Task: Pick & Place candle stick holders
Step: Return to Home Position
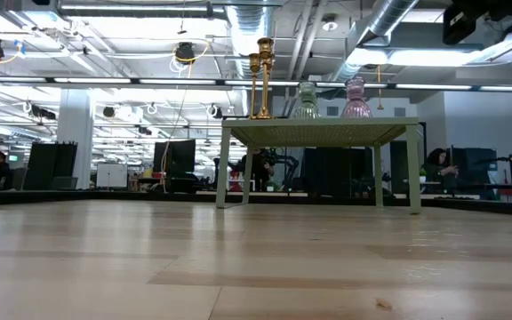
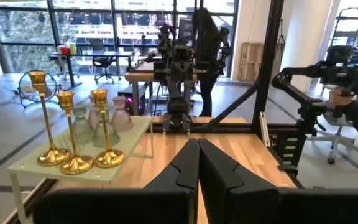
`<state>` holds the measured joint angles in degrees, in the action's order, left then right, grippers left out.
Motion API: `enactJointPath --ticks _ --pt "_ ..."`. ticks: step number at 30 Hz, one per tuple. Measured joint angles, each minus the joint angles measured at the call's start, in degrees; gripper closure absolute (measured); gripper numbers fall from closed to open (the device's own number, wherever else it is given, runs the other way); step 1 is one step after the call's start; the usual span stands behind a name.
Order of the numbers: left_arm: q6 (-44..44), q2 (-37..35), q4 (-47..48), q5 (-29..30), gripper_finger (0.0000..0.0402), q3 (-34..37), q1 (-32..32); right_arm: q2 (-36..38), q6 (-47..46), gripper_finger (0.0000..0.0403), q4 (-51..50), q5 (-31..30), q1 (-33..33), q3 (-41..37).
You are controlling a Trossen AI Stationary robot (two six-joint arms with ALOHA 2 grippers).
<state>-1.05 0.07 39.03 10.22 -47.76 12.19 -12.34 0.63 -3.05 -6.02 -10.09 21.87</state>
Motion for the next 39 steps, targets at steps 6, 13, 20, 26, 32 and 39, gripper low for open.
enactJointPath --ticks 6,13,20,26,32,39 --pt "1.3 -0.01 -0.98 0.02 0.0396 4.7 0.0 0.09 3.17 0.0403 0.09 0.0 0.02 0.0" --pt "1.34 0.01 -9.82 0.37 0.0396 13.67 0.0 0.09 2.96 0.0403 0.63 0.0 0.02 -0.25" --pt "2.38 0.01 -15.59 0.42 0.0396 21.91 0.0 0.08 2.99 0.0403 10.77 0.01 0.0 -9.66" --pt "2.64 0.01 -16.5 0.42 0.0396 26.45 0.0 0.11 1.45 0.0403 18.84 1.63 -0.04 -18.53" --pt "2.23 0.08 -18.2 -0.48 0.0396 29.65 0.0 0.03 1.54 0.0403 17.79 1.7 -0.02 -21.4" --pt "1.57 -0.05 -24.29 -0.83 0.0396 32.16 0.0 0.02 5.16 0.0403 16.42 1.73 -0.07 -21.42"
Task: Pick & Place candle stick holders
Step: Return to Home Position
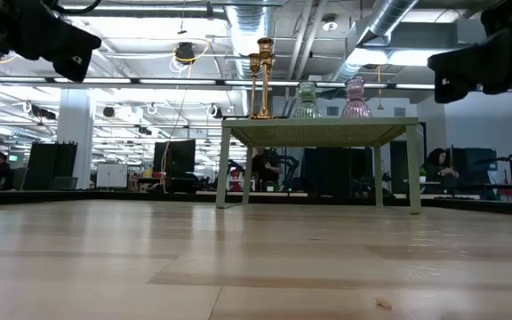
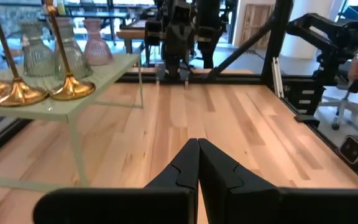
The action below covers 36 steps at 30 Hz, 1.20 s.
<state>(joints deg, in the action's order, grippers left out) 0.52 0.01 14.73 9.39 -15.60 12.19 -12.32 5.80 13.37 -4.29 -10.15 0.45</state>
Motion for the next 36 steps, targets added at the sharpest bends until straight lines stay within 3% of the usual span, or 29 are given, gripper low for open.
enactJointPath --ticks 9,19,27,32,36 --pt "-3.7 0.02 -7.54 3.72 0.0396 7.42 0.0 0.02 -0.28 0.0403 -0.82 0.0 0.07 -0.02" --pt "-3.72 0.02 -12.75 3.75 0.0396 13.15 0.0 0.02 -1.18 0.0403 -2.89 0.0 0.07 -0.07" --pt "-6.47 0.33 -13.29 -8.13 0.0395 14.16 0.02 0.02 -1.35 0.0403 -2.78 -0.05 0.04 -0.09" --pt "-6.28 1.13 -13.36 -6.76 0.0395 14.16 0.0 0.0 -5.22 0.0403 -5.1 -4.6 0.13 -0.09" --pt "-6.28 2.1 -13.5 -6.64 0.0395 14.16 0.0 0.0 -7.61 0.0403 -6.25 -4.93 0.13 -0.09"
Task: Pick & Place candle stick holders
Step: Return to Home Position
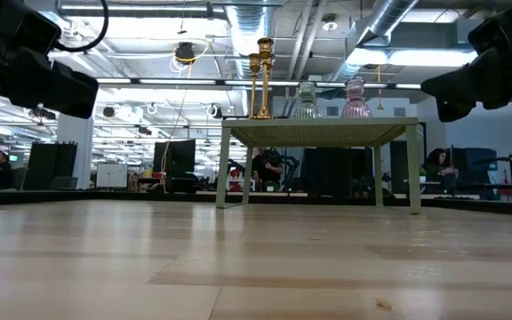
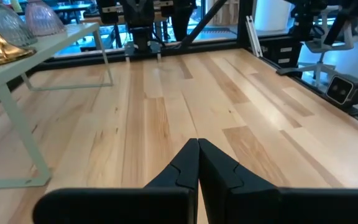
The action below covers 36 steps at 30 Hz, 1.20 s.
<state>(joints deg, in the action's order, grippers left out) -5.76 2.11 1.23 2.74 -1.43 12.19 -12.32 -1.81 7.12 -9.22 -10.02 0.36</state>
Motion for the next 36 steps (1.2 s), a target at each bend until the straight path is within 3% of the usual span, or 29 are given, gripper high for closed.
enactJointPath --ticks 14,23,27,36 --pt "0.02 2.64 -0.22 0.02 0.0395 0.07 0.0 0.17 -0.21 0.0403 -0.05 0.14 -0.07 -0.04" --pt "0.09 -2.06 -2.87 0.04 0.0395 0.48 0.07 12.31 -0.19 0.0403 -2.25 0.15 -0.06 -0.07" --pt "0.09 -2.1 -3.34 0.06 0.0395 0.48 0.07 12.19 -0.21 0.0403 2.15 0.1 -0.14 -0.07" --pt "0.09 -2.1 -3.76 0.04 0.0395 1.11 0.07 12.17 -0.21 0.0403 1.67 0.13 -1.49 -0.07"
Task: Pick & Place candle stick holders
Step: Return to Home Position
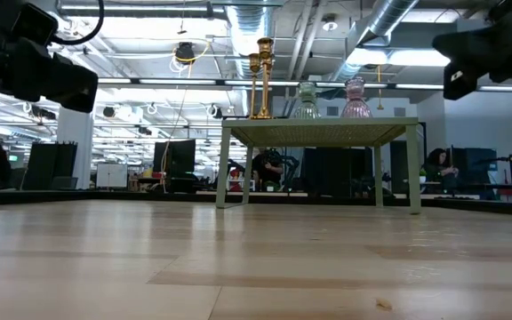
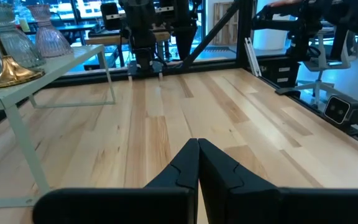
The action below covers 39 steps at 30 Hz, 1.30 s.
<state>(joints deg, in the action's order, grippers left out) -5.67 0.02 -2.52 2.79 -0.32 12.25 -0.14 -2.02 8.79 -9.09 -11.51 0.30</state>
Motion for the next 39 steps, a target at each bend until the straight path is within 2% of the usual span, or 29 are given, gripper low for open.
enactJointPath --ticks 17,22,39 --pt "0.0 0.0 -0.51 0.0 0.0395 0.0 0.0 -0.02 0.0 0.0403 -0.65 0.02 -0.59 0.0" --pt "0.0 0.02 -0.53 0.0 0.0395 0.0 0.0 -0.01 0.02 0.0403 -0.77 -2.79 -0.3 0.0" --pt "0.0 0.03 -0.54 0.0 0.0395 0.0 0.0 -0.02 0.02 0.0403 -1.04 -2.81 -0.3 0.0"
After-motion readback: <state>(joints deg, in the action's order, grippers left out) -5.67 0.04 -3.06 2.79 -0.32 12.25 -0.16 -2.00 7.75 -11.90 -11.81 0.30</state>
